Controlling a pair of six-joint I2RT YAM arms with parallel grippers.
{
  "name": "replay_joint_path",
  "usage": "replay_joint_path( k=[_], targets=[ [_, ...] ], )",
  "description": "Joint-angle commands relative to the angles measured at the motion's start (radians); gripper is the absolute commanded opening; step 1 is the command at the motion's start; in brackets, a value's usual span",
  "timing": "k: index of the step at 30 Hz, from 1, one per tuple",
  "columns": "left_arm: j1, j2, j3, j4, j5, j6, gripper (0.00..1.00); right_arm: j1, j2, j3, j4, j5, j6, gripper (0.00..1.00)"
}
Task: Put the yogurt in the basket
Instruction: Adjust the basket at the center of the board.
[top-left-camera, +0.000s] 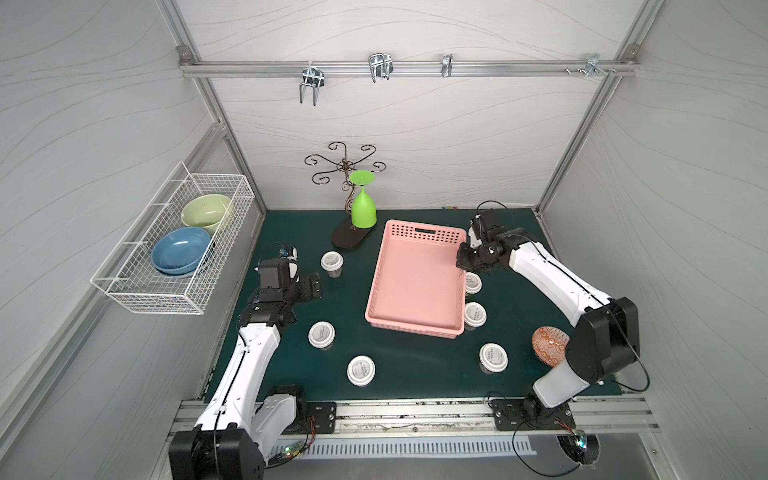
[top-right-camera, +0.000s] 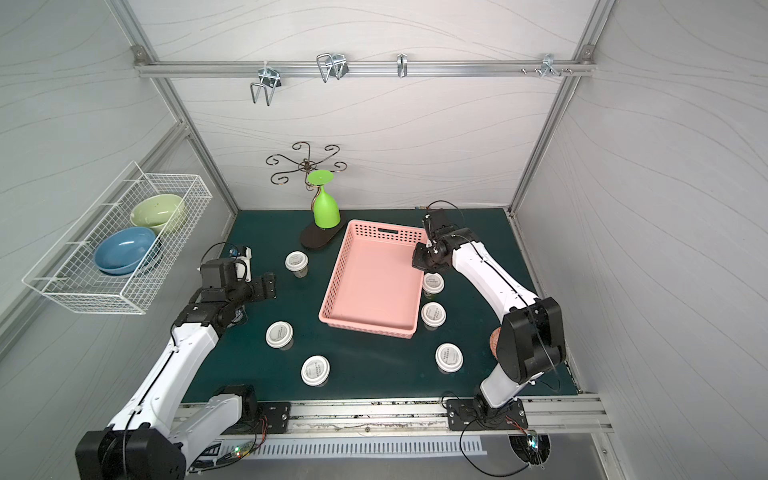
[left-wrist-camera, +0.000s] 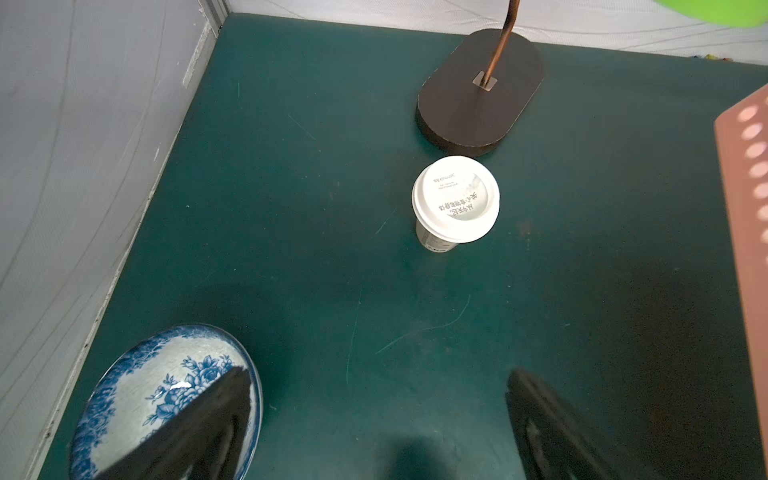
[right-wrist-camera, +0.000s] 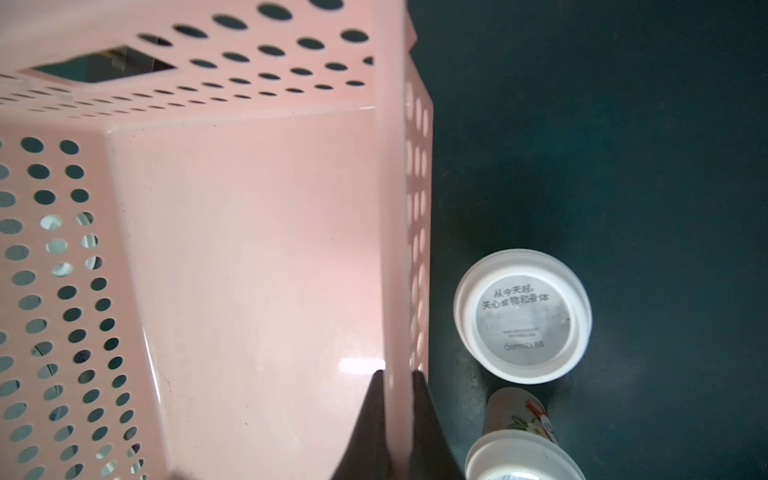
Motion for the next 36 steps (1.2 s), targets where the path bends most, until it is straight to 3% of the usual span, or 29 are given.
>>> replay_joint_path(
  k=[1, 10, 19, 24, 36],
  targets=[
    [0.005, 0.002, 0.043, -0.001, 0.049, -0.016, 0.99, 0.021, 0.022, 0.044, 0.010, -0.001, -0.096, 0.01],
    [0.005, 0.004, 0.053, 0.007, 0.065, -0.035, 0.99, 0.032, 0.197, 0.108, 0.086, -0.042, -0.107, 0.02],
    [-0.009, 0.016, 0.085, -0.012, 0.176, -0.025, 0.99, 0.034, 0.316, 0.121, 0.125, -0.028, -0.143, 0.07],
    [-0.041, 0.065, 0.119, -0.028, 0.154, -0.013, 0.99, 0.034, 0.308, 0.133, 0.118, -0.030, -0.151, 0.34],
    [-0.047, 0.347, 0.346, -0.137, 0.088, -0.096, 0.99, -0.007, -0.001, 0.073, 0.015, 0.028, -0.182, 0.59]
  ],
)
